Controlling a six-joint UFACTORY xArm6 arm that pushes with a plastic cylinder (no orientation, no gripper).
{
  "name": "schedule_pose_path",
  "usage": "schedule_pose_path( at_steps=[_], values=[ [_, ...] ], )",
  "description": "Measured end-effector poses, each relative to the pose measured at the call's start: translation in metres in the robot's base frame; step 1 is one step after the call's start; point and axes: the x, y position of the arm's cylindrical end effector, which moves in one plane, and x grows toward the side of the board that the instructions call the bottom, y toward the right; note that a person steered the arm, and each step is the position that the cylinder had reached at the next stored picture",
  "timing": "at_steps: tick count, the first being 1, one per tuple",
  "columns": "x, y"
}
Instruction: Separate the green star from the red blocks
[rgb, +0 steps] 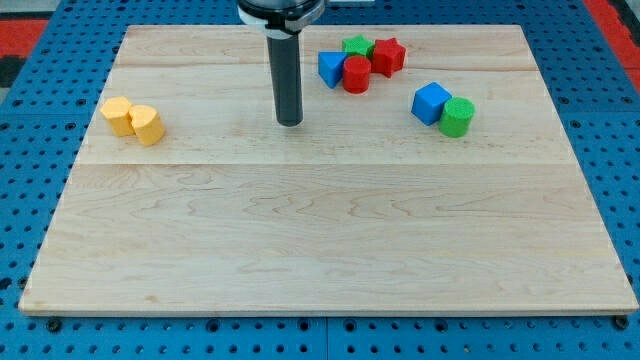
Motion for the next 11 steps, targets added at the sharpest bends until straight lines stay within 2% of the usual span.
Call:
schedule_pose_path(
  at_steps=[2, 3, 4, 6, 7, 8, 10, 11],
  values=[
    [-0.097, -0.022],
    [-0.152, 0.007],
    [-0.154, 0.051],
    [-0.085, 0.103],
    [-0.078, 0.141],
    [-0.046, 0.144],
    [0.011, 0.114],
    [0.052, 0.022]
  ],
)
